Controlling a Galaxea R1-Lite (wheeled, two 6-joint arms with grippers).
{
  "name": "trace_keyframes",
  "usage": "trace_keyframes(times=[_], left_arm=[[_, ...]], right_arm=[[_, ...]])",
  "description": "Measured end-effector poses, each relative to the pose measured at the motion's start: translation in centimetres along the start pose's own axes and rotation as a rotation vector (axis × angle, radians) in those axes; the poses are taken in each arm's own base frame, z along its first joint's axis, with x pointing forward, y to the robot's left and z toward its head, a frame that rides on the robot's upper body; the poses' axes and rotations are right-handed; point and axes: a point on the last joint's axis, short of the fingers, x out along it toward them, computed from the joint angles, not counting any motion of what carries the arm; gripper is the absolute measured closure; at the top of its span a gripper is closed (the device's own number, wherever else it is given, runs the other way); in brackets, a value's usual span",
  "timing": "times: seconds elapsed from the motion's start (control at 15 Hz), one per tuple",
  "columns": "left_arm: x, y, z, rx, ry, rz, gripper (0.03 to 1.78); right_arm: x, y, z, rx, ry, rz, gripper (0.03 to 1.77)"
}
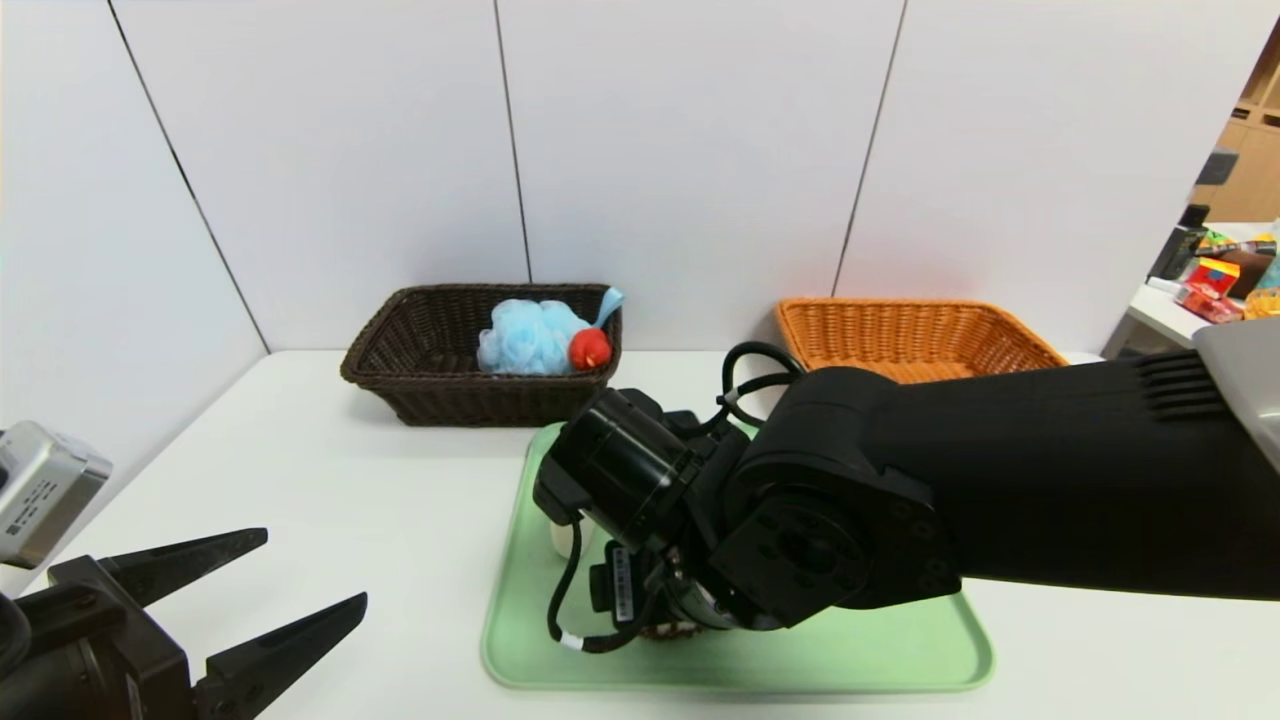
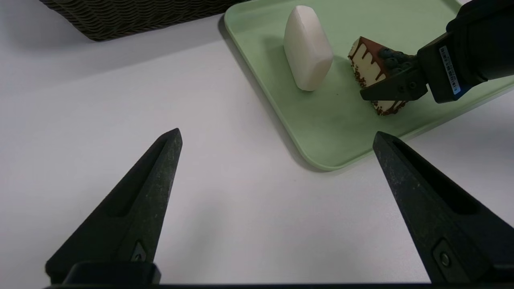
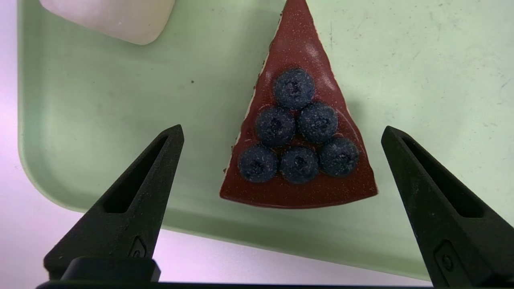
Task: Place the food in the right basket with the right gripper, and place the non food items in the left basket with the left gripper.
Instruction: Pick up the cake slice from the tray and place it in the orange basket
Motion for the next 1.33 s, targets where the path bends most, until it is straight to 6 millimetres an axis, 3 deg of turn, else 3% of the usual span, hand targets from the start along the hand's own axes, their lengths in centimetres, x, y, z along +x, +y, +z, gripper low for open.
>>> trace_keyframes(times=[0.4,0.47,0.73,0.87,1.33], left_arm=[[0.02,0.00,-0.04,-0.001,0.002,0.000,0.12],[0.02,0.01,-0.07,-0.001,0.003,0.001,0.12],[0.00,0.01,-0.09,0.000,0.003,0.001,0.12],[0.00,0.01,-0.05,0.000,0.001,0.001,0.12],[0.00,0.01,-0.10,-0.001,0.004,0.000,0.12]], right_arm=[[0.54,0.09,-0.16,-0.003,0.010,-0.010,0.10],[0.58,0.09,-0.18,-0.005,0.011,-0.011,0.15],[0.59,0.11,-0.23,-0.005,0.013,-0.012,0.77],[0.59,0.11,-0.25,-0.006,0.014,-0.013,0.94],[0.53,0.05,-0.27,-0.010,0.015,-0.015,0.98]])
